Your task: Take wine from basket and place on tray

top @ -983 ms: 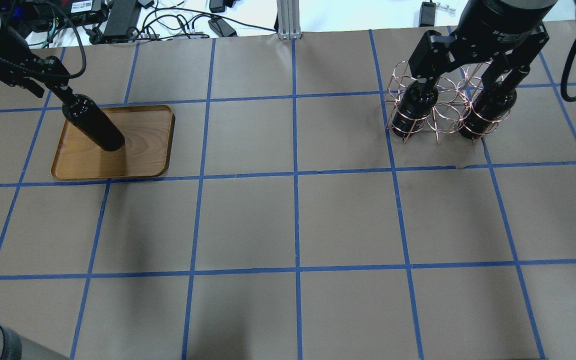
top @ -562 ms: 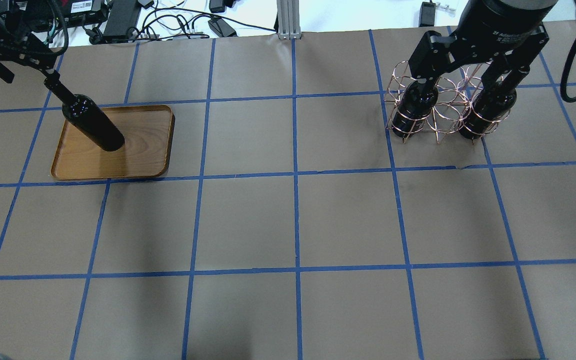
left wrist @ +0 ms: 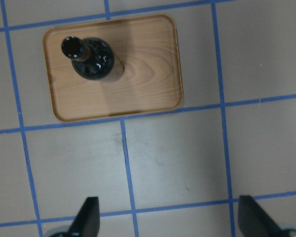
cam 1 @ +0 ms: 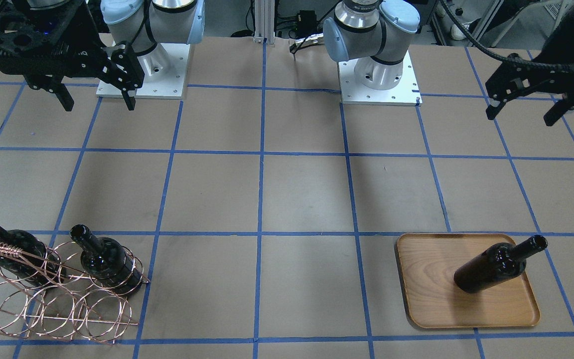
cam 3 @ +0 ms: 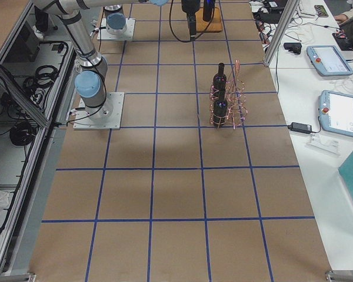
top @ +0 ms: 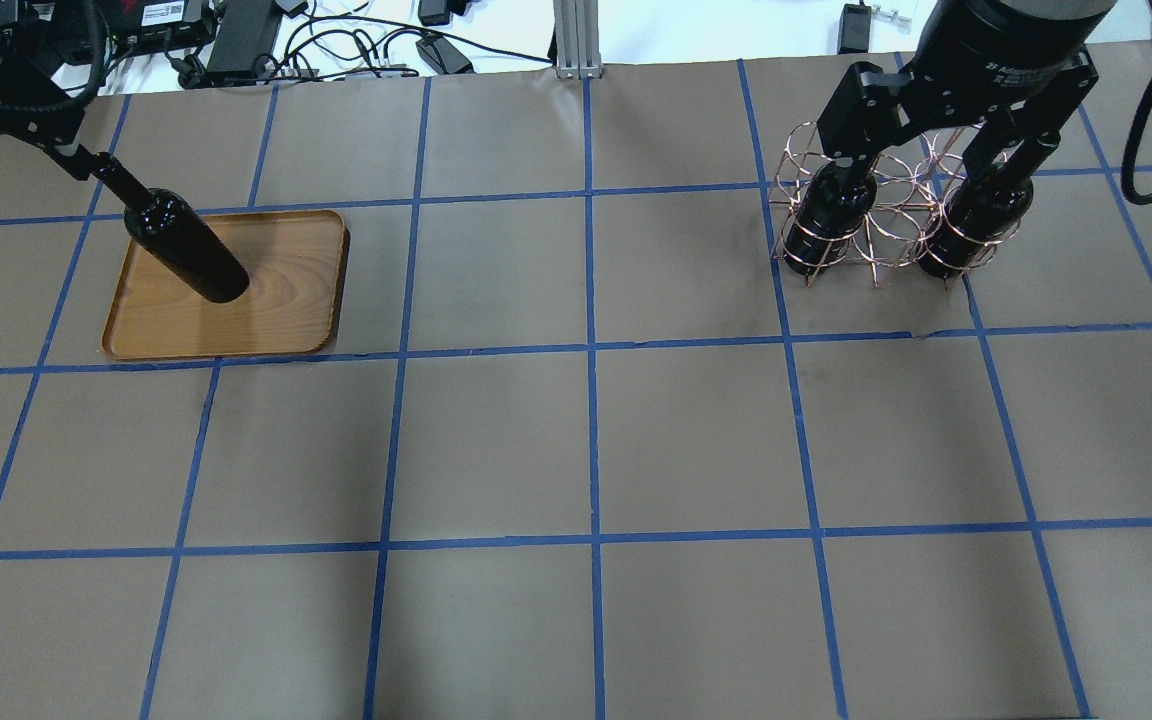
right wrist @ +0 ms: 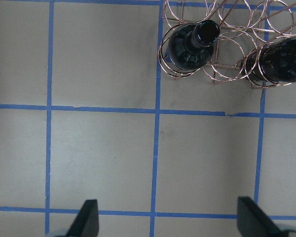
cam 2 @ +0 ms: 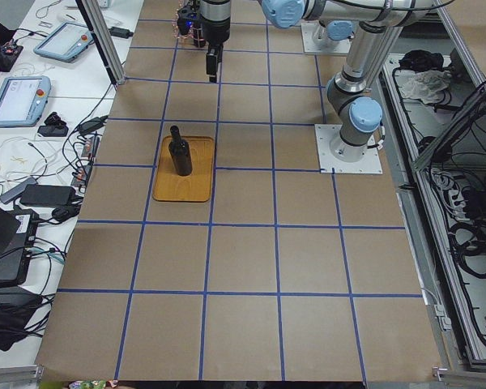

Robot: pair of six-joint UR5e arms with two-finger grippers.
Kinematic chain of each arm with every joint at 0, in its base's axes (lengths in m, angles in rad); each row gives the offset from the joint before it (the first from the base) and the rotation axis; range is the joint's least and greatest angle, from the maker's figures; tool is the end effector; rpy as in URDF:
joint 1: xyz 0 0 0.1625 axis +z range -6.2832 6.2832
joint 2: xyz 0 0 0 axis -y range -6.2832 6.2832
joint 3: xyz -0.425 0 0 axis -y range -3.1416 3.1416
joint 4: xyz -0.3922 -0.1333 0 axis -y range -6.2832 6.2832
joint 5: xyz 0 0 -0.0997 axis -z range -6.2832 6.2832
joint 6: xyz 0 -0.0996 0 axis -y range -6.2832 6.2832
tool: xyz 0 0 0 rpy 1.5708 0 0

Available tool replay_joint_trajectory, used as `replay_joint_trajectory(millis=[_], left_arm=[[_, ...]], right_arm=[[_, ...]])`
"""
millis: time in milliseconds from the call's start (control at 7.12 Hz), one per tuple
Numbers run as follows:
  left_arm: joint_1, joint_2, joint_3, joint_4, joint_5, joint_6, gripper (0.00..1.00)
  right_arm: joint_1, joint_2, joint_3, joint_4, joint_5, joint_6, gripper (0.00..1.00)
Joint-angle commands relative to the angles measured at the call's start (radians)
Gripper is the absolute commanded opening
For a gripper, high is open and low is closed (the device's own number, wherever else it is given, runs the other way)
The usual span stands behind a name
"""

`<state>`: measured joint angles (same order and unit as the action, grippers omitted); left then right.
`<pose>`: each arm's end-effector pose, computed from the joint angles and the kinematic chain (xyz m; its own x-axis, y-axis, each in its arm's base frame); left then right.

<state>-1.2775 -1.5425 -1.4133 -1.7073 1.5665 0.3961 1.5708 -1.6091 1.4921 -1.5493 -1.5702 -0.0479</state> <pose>0.0102 -0.4962 0.5652 -0.9946 0.1024 -0.0151 0.1030 0.9936 -0.0471 0.1334 -0.4820 0.5433 -0.9989 -0.0477 0.0040 -0.0479 0.9943 -0.0953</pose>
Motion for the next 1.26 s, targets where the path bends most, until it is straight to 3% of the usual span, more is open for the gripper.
replay_joint_trajectory(millis=[0,140,281,421,702,1124], left_arm=[[-0.083,0.048,-0.081,-0.006,-0.003,-0.216,0.99],[-0.185,0.036,-0.104,0.023,0.010,-0.279,0.92],[-0.244,0.035,-0.183,0.193,0.035,-0.290,0.92],[-0.247,0.033,-0.187,0.245,0.059,-0.293,1.00],[-0.249,0.003,-0.100,0.135,0.095,-0.295,1.00],[-0.260,-0.004,-0.099,0.133,0.081,-0.362,1.00]], right_arm=[[0.000,0.000,0.007,0.000,-0.001,-0.001,1.00],[0.000,0.000,0.007,0.000,-0.001,-0.001,1.00],[0.000,0.000,0.007,0.000,-0.001,-0.001,1.00],[0.000,0.000,0.007,0.000,-0.001,-0.001,1.00],[0.000,0.000,0.007,0.000,-0.001,-0.001,1.00],[0.000,0.000,0.007,0.000,-0.001,-0.003,1.00]])
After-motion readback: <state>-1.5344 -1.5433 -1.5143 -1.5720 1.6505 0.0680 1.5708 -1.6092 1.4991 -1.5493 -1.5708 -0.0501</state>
